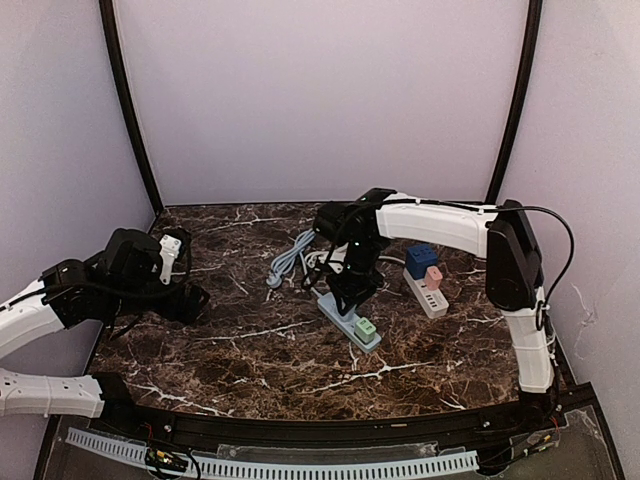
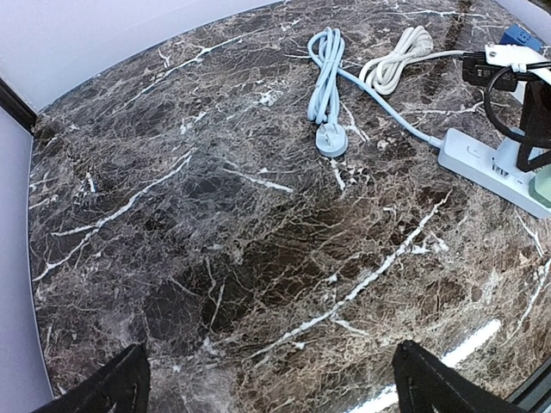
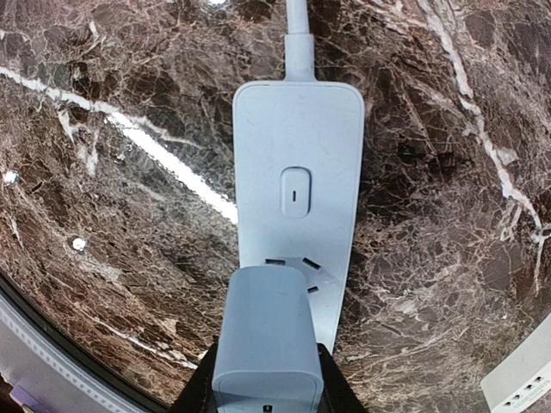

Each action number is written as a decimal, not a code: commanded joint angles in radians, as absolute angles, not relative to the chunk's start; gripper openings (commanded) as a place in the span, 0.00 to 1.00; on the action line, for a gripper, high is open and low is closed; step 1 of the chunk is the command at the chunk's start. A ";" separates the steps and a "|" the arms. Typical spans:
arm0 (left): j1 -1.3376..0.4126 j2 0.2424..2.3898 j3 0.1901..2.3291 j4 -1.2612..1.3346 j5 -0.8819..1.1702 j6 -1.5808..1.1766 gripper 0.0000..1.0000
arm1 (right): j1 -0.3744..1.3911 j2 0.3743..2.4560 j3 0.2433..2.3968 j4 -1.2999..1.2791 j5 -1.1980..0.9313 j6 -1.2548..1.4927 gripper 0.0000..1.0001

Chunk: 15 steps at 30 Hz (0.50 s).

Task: Insert the plug

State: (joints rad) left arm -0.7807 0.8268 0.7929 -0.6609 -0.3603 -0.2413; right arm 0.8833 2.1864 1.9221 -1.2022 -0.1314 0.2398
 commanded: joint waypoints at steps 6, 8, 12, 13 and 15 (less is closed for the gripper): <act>-0.775 0.815 0.772 -0.675 -0.351 -0.247 0.99 | 0.891 2.212 1.955 -1.200 -0.098 0.221 0.00; -0.775 0.815 0.772 -0.675 -0.351 -0.248 0.99 | 0.891 2.214 1.959 -1.203 -0.099 0.220 0.00; -0.774 0.815 0.772 -0.674 -0.349 -0.248 0.99 | 0.891 2.209 1.963 -1.190 -0.104 0.220 0.00; -0.774 0.816 0.772 -0.674 -0.350 -0.248 0.99 | 0.891 2.208 1.964 -1.188 -0.105 0.219 0.00; -0.774 0.815 0.769 -0.673 -0.350 -0.250 0.99 | 0.890 2.208 1.959 -1.188 -0.107 0.218 0.00</act>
